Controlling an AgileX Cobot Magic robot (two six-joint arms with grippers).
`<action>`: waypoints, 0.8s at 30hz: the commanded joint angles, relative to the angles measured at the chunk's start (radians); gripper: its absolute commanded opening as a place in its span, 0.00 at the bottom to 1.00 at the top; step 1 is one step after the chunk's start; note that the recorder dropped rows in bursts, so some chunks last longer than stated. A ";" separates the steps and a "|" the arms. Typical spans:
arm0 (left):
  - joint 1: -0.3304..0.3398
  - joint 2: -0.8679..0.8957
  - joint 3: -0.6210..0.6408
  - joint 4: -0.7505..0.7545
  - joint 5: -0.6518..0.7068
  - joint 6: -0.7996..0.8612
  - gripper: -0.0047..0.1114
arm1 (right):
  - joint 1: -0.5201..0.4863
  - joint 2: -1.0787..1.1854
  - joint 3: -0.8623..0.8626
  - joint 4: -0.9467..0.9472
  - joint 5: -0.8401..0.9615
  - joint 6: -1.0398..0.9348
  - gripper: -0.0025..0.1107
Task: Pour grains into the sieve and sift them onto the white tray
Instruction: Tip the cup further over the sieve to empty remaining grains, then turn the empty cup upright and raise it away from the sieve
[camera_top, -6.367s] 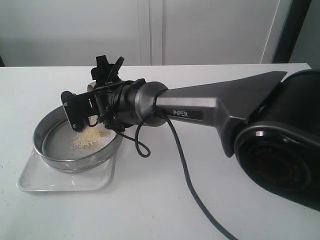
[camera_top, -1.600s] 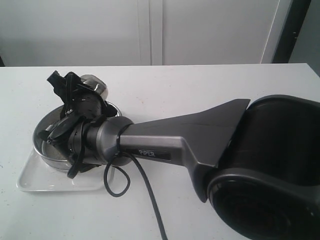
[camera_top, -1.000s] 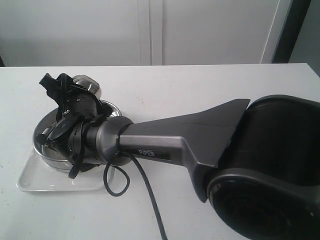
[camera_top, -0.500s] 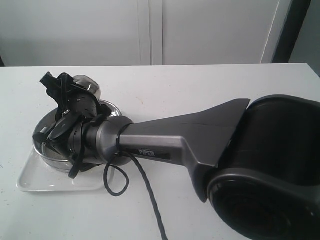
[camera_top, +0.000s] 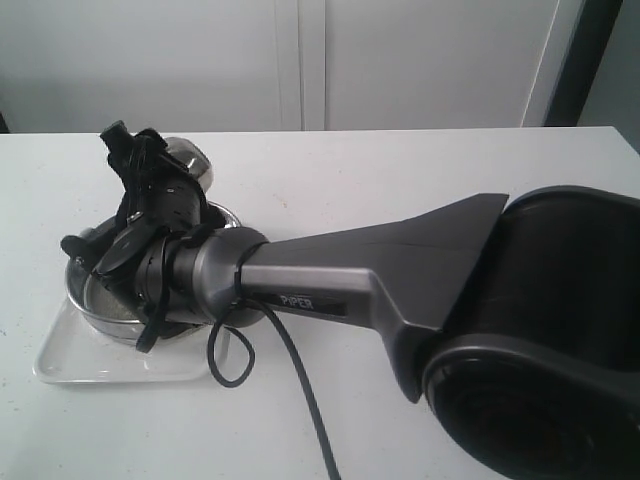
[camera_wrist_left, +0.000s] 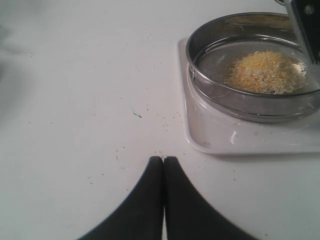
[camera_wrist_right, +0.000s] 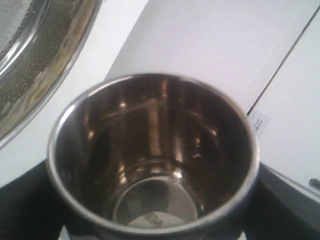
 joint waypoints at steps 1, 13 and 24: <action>0.001 -0.004 0.004 -0.008 -0.001 0.000 0.04 | -0.002 -0.035 -0.006 -0.016 0.056 0.186 0.02; 0.001 -0.004 0.004 -0.008 -0.001 0.000 0.04 | -0.003 -0.088 -0.006 0.262 0.102 0.239 0.02; 0.001 -0.004 0.004 -0.008 -0.001 0.000 0.04 | -0.077 -0.204 0.001 0.585 0.009 0.325 0.02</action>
